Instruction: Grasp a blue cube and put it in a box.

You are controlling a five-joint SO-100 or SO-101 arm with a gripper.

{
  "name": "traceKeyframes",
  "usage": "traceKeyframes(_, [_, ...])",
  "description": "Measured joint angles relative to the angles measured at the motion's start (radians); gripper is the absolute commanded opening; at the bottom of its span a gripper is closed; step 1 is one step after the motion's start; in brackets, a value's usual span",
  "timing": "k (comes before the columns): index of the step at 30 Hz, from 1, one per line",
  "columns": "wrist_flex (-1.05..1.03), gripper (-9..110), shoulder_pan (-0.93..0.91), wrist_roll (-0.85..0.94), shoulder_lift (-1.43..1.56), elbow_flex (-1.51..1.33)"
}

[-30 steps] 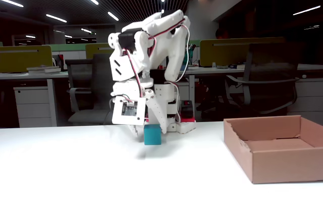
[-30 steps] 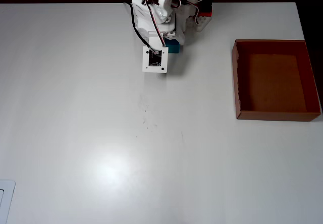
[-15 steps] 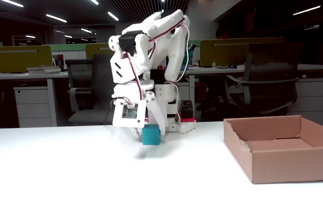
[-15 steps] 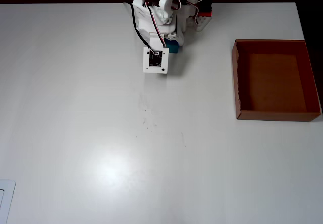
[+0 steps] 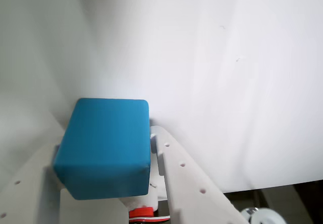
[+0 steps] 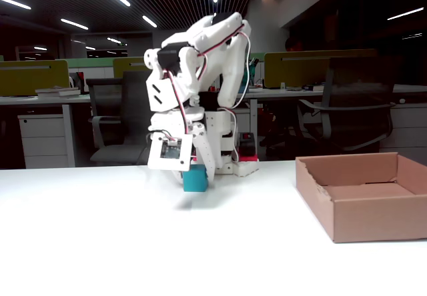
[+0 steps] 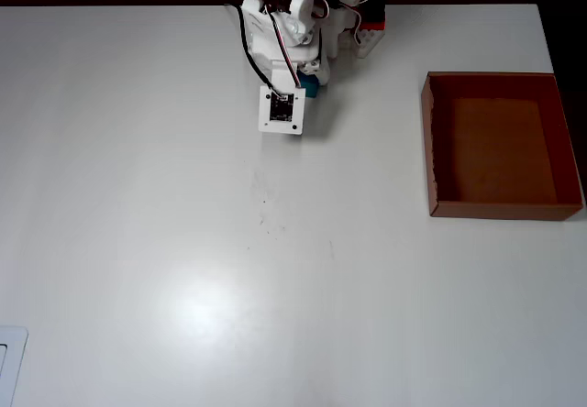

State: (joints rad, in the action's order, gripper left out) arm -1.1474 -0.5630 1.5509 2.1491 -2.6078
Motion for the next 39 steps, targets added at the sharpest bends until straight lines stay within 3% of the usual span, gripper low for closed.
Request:
traceKeyframes(27, [-0.034,15,0.02,-0.117,-0.002,0.071])
traceKeyframes(39, [-0.196,15,0.167,-0.267,-0.003,0.376])
